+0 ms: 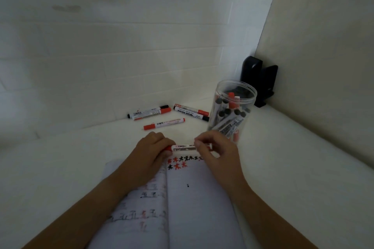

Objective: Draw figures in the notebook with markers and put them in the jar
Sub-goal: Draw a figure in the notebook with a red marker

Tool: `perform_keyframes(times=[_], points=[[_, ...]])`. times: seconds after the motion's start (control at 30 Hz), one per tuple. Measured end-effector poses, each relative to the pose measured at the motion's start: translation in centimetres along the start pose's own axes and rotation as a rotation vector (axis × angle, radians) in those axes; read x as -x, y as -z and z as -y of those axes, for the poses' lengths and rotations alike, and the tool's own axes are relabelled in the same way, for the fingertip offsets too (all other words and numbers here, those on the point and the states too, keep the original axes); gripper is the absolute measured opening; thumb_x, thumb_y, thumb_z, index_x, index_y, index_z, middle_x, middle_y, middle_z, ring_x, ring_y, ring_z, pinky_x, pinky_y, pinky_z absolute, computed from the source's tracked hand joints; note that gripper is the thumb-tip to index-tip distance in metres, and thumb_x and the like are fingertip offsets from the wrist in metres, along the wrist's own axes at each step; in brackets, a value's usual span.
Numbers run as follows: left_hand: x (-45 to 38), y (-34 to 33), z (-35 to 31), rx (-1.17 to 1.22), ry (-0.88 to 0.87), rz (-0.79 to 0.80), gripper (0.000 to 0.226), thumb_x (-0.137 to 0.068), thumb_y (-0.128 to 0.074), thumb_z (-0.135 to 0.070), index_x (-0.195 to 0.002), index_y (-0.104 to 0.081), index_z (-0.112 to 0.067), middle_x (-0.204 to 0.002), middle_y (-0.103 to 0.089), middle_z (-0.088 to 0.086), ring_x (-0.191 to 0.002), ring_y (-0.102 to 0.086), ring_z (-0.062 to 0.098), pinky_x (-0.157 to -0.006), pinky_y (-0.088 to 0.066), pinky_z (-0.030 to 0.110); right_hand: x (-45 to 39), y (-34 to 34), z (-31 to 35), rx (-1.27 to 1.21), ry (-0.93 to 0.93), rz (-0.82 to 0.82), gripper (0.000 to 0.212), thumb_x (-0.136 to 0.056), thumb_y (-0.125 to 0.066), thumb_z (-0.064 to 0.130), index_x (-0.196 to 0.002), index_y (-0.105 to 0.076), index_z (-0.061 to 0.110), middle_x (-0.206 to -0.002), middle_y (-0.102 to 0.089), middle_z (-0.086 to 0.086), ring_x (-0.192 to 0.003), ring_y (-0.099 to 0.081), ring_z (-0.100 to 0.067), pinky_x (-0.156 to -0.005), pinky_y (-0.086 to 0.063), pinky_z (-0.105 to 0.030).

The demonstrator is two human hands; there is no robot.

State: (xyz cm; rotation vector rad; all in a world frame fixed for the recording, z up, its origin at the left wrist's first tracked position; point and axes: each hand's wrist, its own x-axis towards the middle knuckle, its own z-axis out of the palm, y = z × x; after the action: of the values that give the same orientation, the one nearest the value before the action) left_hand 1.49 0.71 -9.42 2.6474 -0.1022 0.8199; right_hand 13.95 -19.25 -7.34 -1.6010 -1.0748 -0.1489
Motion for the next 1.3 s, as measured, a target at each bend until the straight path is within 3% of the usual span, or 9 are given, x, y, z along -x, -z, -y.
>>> perform_keyframes(times=[0.23, 0.4, 0.63, 0.8, 0.9, 1.0, 1.1, 1.2, 1.3], points=[[0.1, -0.1, -0.6, -0.054, -0.089, 0.040, 0.039, -0.108, -0.027, -0.042, -0.106, -0.060, -0.021, -0.092, -0.050, -0.011, -0.081, -0.040, 0.006, -0.071, -0.035, 0.029, 0.8, -2.3, -0.5, 0.679, 0.358, 0.234, 0.021, -0.096, -0.059, 0.039, -0.102, -0.066, 0.020, -0.089, -0.063, 0.005, -0.078, -0.057, -0.013, -0.071, -0.044, -0.030], [0.1, 0.0, -0.7, -0.118, -0.092, 0.056, 0.034, -0.108, -0.025, -0.038, -0.092, -0.052, -0.024, -0.081, -0.050, -0.010, -0.073, -0.035, 0.005, -0.068, -0.027, 0.023, 1.5, -3.7, -0.5, 0.843, 0.438, 0.156, 0.018, -0.099, -0.055, 0.036, -0.095, -0.062, 0.020, -0.073, -0.054, 0.005, -0.053, -0.050, -0.013, -0.042, -0.031, -0.025], [0.0, -0.1, -0.8, -0.135, -0.088, 0.077, 0.016, -0.101, -0.039, -0.022, -0.087, -0.044, -0.029, -0.078, -0.048, -0.012, -0.071, -0.032, 0.002, -0.067, -0.024, 0.022, 2.0, -3.5, 0.0, 0.886, 0.385, 0.183, 0.021, -0.100, -0.050, 0.043, -0.100, -0.060, 0.024, -0.059, -0.052, 0.006, -0.039, -0.044, -0.013, -0.041, -0.020, -0.024], [0.1, 0.1, -0.5, -0.185, -0.090, 0.074, 0.011, -0.097, -0.046, -0.019, -0.091, -0.053, -0.026, -0.081, -0.051, -0.011, -0.073, -0.038, 0.004, -0.067, -0.027, 0.023, 2.3, -3.1, 0.1, 0.838, 0.295, 0.237, 0.026, -0.105, -0.038, 0.048, -0.112, -0.054, 0.029, -0.055, -0.054, 0.005, -0.038, -0.047, -0.018, -0.039, -0.030, -0.025], [0.2, 0.1, -0.8, -0.141, -0.055, 0.024, 0.027, -0.104, -0.034, -0.030, -0.095, -0.058, -0.021, -0.084, -0.054, -0.009, -0.075, -0.042, 0.006, -0.069, -0.031, 0.024, 2.1, -3.0, 0.3, 0.850, 0.240, 0.205, 0.030, -0.105, -0.034, 0.050, -0.109, -0.055, 0.030, -0.058, -0.055, 0.006, -0.041, -0.048, -0.015, -0.040, -0.030, -0.024], [0.2, 0.0, -0.6, -0.087, 0.076, -0.015, 0.032, -0.104, -0.033, -0.036, -0.099, -0.061, -0.021, -0.089, -0.054, -0.012, -0.080, -0.046, 0.005, -0.073, -0.039, 0.024, 1.9, -3.0, 0.7, 0.733, 0.078, 0.144, 0.039, -0.106, -0.028, 0.045, -0.124, -0.056, 0.025, -0.079, -0.061, 0.006, -0.054, -0.050, -0.009, -0.046, -0.036, -0.022], [0.3, -0.3, 0.2, -0.082, 0.157, 0.003, 0.034, -0.098, -0.038, -0.038, -0.110, -0.066, -0.022, -0.099, -0.059, -0.011, -0.091, -0.050, 0.006, -0.079, -0.047, 0.028, 1.7, -2.2, 0.4, 0.508, -0.002, 0.115, 0.049, -0.106, -0.036, 0.023, -0.155, -0.037, 0.028, -0.107, -0.060, -0.002, -0.071, -0.059, -0.010, -0.058, -0.054, -0.025], [0.2, -0.4, 0.4, -0.073, 0.165, 0.030, 0.040, -0.097, -0.038, -0.038, -0.119, -0.067, -0.022, -0.105, -0.061, -0.009, -0.093, -0.049, 0.004, -0.082, -0.049, 0.030, 1.4, -1.2, 0.2, 0.386, 0.049, 0.080, 0.050, -0.102, -0.046, 0.003, -0.142, -0.048, 0.034, -0.118, -0.055, 0.001, -0.086, -0.060, -0.012, -0.070, -0.058, -0.030], [0.3, -0.4, 0.6, -0.071, 0.147, 0.053, 0.042, -0.097, -0.040, -0.039, -0.127, -0.065, -0.022, -0.112, -0.061, -0.007, -0.098, -0.050, 0.006, -0.085, -0.050, 0.034, 1.2, -0.6, 0.5, 0.086, -0.100, -0.016, 0.038, -0.106, -0.042, 0.007, -0.131, -0.062, 0.027, -0.116, -0.063, 0.005, -0.085, -0.070, -0.014, -0.075, -0.061, -0.029]])
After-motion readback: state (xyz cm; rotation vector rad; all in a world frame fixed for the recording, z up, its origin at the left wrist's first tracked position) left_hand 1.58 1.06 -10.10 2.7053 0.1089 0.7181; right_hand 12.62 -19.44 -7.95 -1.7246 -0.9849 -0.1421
